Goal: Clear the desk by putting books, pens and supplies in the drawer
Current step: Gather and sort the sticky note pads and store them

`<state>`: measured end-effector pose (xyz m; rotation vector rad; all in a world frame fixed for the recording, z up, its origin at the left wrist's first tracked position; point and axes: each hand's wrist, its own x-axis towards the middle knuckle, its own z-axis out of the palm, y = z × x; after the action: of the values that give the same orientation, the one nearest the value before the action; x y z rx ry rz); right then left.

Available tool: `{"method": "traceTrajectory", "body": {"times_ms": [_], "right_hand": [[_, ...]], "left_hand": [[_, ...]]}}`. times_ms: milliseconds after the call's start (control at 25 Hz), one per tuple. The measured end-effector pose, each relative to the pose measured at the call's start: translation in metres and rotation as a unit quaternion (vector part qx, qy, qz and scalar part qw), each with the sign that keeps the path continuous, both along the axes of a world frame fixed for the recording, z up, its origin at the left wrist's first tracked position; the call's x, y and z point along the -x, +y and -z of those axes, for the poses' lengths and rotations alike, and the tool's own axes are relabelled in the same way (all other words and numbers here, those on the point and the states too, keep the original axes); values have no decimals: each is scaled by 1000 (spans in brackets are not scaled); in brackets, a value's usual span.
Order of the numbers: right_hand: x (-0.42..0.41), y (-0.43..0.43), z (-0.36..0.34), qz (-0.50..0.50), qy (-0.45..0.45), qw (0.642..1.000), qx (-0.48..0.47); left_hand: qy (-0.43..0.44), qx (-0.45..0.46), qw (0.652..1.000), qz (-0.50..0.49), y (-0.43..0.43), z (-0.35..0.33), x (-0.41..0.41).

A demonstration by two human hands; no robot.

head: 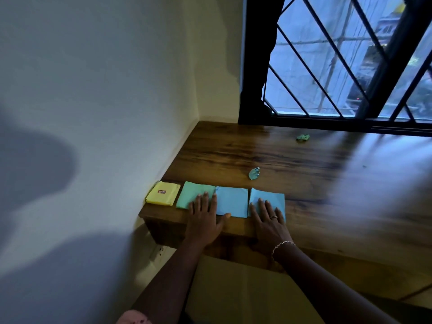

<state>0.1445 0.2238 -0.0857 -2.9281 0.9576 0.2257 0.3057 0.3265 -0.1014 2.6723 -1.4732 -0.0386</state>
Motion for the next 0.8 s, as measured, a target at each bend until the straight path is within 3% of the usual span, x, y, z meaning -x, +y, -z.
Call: {"method": "traceTrajectory", "body": {"times_ms": [160, 360, 520, 640, 800], "right_hand": [[11, 1, -5, 14, -11, 1000, 19], [54, 13, 4, 84, -17, 996, 8], [116, 49, 14, 135, -54, 989, 15], [176, 76, 33, 181, -23, 983, 9], [274, 124, 51, 275, -27, 960, -52]], "left_hand": [[-58, 56, 996, 23, 4, -6, 11], [-62, 84, 982, 155, 17, -20, 61], [-24, 53, 975, 216, 28, -11, 121], [2, 10, 964, 264, 38, 8, 170], [24, -22, 941, 338, 52, 39, 242]]}}
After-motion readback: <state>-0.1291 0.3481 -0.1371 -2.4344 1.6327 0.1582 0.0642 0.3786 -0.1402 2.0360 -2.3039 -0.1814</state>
